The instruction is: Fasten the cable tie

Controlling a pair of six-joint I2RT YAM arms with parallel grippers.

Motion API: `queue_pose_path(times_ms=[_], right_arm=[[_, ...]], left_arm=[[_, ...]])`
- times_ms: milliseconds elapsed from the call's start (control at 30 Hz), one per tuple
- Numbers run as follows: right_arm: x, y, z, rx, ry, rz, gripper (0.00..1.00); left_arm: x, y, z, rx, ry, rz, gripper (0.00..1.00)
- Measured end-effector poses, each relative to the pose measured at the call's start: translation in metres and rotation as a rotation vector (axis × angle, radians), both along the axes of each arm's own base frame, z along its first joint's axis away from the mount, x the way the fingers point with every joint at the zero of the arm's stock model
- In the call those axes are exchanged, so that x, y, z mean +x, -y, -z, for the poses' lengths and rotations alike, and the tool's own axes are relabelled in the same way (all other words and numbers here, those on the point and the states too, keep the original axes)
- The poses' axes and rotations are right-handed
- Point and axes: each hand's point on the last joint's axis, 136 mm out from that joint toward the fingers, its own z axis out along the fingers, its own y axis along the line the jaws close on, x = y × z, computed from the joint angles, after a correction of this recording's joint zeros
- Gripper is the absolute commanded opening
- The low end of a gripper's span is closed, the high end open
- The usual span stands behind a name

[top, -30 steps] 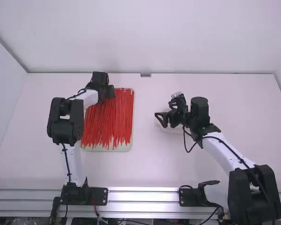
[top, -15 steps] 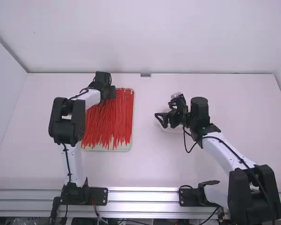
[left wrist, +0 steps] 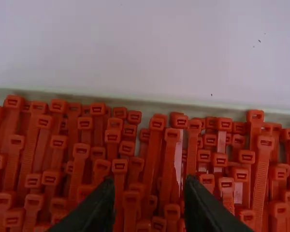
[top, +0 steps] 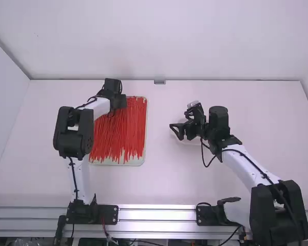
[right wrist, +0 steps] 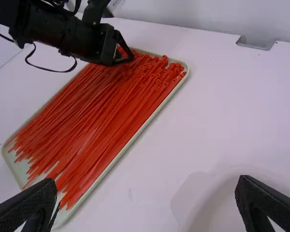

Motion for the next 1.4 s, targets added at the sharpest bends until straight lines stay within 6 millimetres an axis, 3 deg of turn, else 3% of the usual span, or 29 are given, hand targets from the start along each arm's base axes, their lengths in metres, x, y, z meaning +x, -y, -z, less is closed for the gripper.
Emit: queue_pose_path(times_ms=[1133, 1400], right_arm=[[-0.0019, 0.0002, 0.0025, -0.003, -0.014, -0.002, 0.98], [-0.0020, 0.0001, 0.0024, -0.002, -0.014, -0.002, 0.99]], left_arm=[[-0.0054, -0.0041, 0.0090, 0.017, -0.002, -0.013, 0.30], [-0.0013, -0.0036, 0.0057, 0.016, 0.019, -0.013, 0.22]])
